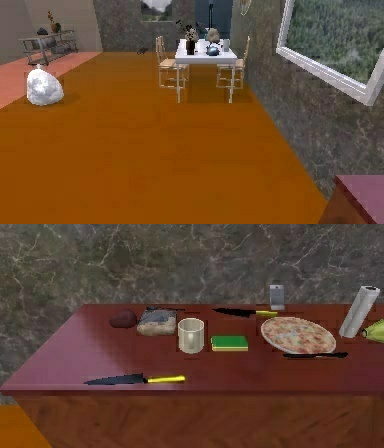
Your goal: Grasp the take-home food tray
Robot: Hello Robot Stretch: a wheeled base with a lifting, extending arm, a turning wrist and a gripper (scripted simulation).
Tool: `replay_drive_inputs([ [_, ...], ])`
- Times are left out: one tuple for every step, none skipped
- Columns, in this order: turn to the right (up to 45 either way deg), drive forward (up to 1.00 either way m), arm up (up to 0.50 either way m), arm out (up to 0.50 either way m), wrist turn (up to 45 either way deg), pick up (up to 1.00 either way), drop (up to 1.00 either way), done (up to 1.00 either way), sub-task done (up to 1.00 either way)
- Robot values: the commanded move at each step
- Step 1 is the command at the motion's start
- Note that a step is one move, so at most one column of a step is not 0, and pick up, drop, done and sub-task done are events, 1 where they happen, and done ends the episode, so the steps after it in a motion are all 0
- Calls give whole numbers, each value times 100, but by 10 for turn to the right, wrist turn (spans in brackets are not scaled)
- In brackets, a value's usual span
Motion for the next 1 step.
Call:
replay_drive_inputs([
  [0,0,50,0,0,0,0,0,0],
])
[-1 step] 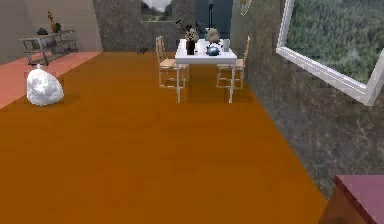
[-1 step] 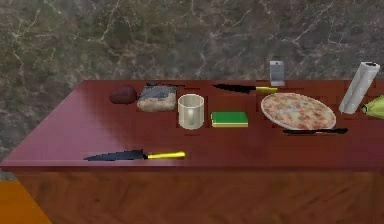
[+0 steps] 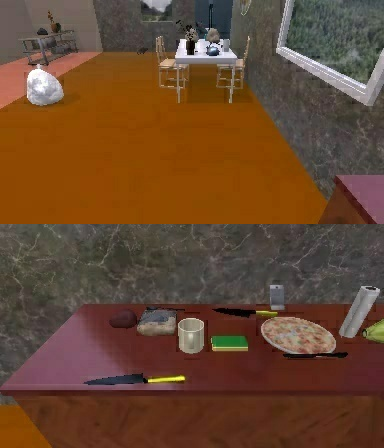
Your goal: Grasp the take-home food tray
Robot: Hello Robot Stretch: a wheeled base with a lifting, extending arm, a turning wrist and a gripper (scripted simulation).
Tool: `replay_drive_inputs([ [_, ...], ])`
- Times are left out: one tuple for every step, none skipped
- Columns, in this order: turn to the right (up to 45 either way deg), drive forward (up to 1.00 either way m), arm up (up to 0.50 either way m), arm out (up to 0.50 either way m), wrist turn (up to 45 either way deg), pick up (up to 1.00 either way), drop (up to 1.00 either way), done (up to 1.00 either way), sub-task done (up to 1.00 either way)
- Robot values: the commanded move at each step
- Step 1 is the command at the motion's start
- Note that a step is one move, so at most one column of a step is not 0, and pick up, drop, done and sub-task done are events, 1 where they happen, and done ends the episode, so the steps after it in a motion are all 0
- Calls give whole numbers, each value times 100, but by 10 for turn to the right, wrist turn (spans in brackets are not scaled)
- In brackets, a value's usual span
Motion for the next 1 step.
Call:
replay_drive_inputs([
  [0,0,38,0,0,0,0,0,0],
])
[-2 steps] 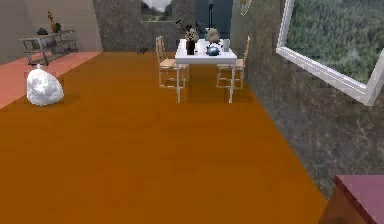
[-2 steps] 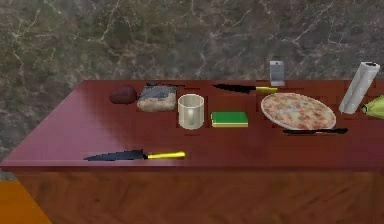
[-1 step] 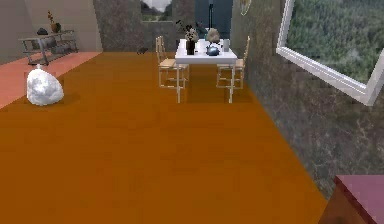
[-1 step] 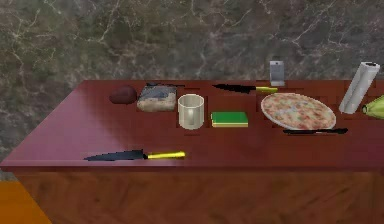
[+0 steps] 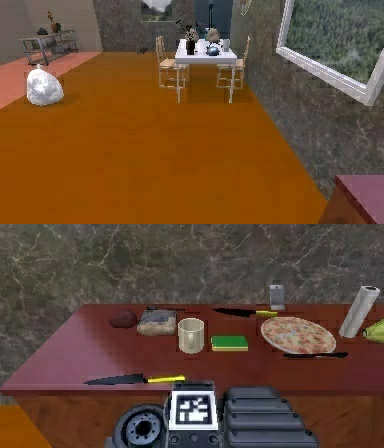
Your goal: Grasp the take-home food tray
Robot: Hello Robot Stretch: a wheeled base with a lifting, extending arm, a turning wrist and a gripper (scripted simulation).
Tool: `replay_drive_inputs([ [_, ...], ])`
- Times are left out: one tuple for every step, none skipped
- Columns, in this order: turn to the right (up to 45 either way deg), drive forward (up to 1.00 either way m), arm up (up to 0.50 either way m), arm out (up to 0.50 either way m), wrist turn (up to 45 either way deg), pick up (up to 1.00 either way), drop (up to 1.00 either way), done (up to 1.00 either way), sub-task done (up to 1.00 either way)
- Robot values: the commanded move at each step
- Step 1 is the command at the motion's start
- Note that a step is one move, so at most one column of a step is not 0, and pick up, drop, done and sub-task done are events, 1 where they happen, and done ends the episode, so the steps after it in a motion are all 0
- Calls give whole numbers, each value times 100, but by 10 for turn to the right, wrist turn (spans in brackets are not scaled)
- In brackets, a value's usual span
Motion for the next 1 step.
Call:
replay_drive_inputs([
  [0,0,0,46,0,0,0,0,0],
])
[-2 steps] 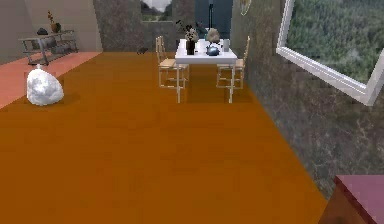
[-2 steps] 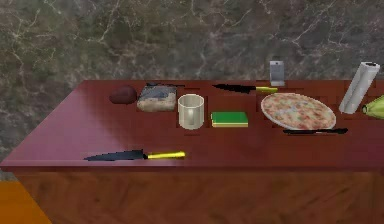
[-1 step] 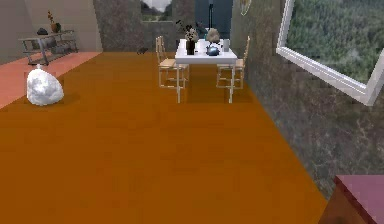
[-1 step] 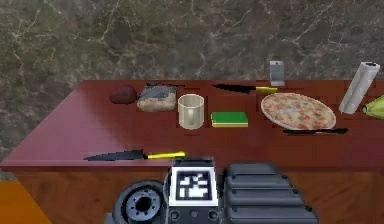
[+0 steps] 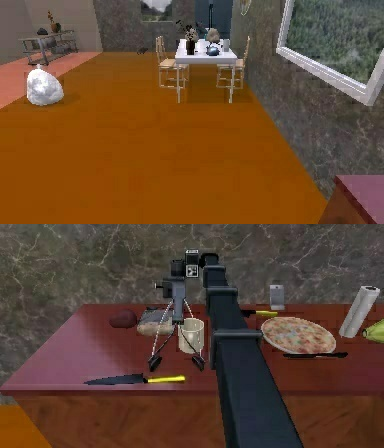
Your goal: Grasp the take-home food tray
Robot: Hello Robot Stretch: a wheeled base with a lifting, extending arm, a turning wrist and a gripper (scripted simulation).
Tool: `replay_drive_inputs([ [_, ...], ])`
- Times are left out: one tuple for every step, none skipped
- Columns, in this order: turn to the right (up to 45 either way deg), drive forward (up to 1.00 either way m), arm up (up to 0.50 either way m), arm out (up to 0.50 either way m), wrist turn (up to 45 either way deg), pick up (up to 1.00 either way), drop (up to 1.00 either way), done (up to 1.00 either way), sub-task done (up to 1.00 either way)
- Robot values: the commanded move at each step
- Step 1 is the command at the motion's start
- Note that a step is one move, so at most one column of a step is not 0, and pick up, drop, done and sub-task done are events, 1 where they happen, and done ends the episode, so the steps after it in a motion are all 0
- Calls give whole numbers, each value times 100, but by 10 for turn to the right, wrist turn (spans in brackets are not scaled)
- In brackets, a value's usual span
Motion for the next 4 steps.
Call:
replay_drive_inputs([
  [0,0,0,0,450,0,0,0,0],
  [0,0,0,0,450,0,0,0,0],
  [0,0,0,0,450,0,0,0,0],
  [0,0,0,0,270,0,0,0,0],
])
